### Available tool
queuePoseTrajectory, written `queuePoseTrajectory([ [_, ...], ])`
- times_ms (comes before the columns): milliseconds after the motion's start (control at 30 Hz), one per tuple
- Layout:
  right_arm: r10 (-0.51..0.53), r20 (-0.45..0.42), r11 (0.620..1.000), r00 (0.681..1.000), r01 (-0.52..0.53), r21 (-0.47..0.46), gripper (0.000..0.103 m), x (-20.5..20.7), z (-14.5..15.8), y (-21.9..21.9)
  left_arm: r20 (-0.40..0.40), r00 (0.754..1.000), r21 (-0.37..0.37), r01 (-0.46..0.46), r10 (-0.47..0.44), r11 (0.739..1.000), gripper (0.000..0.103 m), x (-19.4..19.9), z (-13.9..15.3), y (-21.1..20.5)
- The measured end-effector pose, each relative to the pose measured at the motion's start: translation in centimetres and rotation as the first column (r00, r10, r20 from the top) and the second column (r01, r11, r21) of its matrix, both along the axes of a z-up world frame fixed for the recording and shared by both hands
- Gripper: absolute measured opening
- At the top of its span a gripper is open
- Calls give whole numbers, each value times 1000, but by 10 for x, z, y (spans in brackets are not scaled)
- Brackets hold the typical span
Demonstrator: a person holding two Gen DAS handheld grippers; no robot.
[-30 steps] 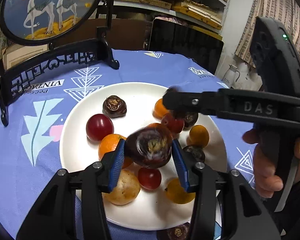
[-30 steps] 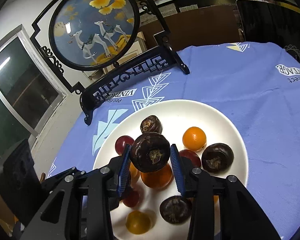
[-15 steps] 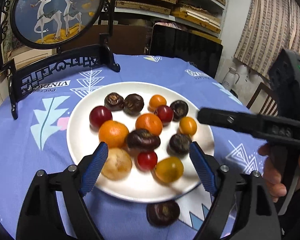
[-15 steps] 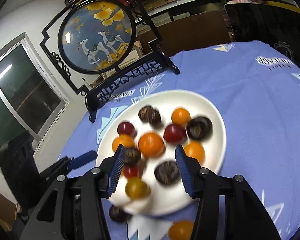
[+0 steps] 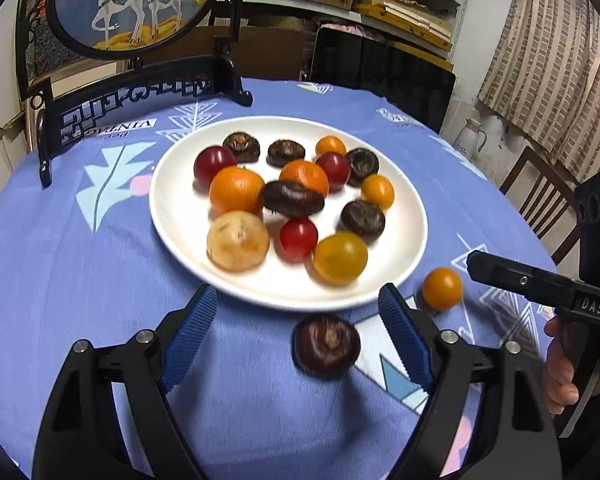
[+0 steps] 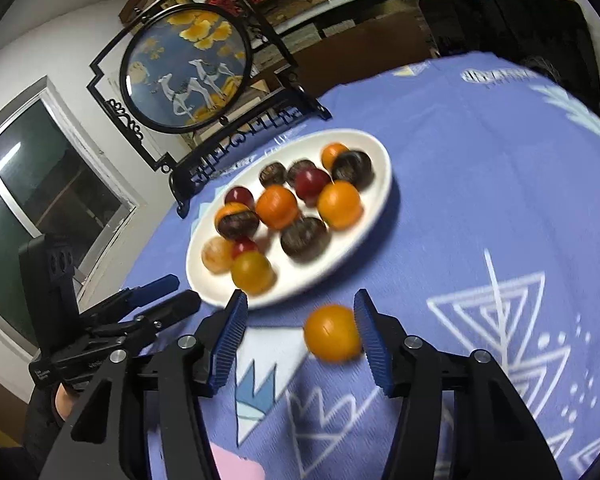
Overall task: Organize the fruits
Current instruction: 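Release the brown fruit onto the plate with the left tool, then grasp the last dark brown fruit with the left tool while the right tool grasps the last mandarin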
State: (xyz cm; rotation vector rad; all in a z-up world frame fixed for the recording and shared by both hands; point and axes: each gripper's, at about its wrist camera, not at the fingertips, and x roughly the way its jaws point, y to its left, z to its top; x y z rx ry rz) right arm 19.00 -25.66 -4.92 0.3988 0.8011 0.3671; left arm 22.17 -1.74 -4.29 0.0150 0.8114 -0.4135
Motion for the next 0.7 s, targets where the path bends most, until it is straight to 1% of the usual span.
queuePoseTrajectory([
  [100, 9, -11, 1000, 1000, -9, -8, 61, -3, -5, 2, -11, 1000, 21, 6, -5, 1000, 81, -5, -5, -2],
  [233, 14, -7, 1000, 1000, -14, -10, 66, -8, -6, 3, -29, 999, 74, 16, -14, 997, 81, -9, -13, -9],
  [433, 27, -4, 1000, 1000, -27, -5, 66, -9, -7, 4, -60, 998, 140, 14, -6, 990, 81, -5, -25, -15],
  [700, 31, 5, 999, 999, -31, 10, 66, -11, -6, 1, -49, 999, 191, 14, -5, 981, 81, 1, -31, -23],
])
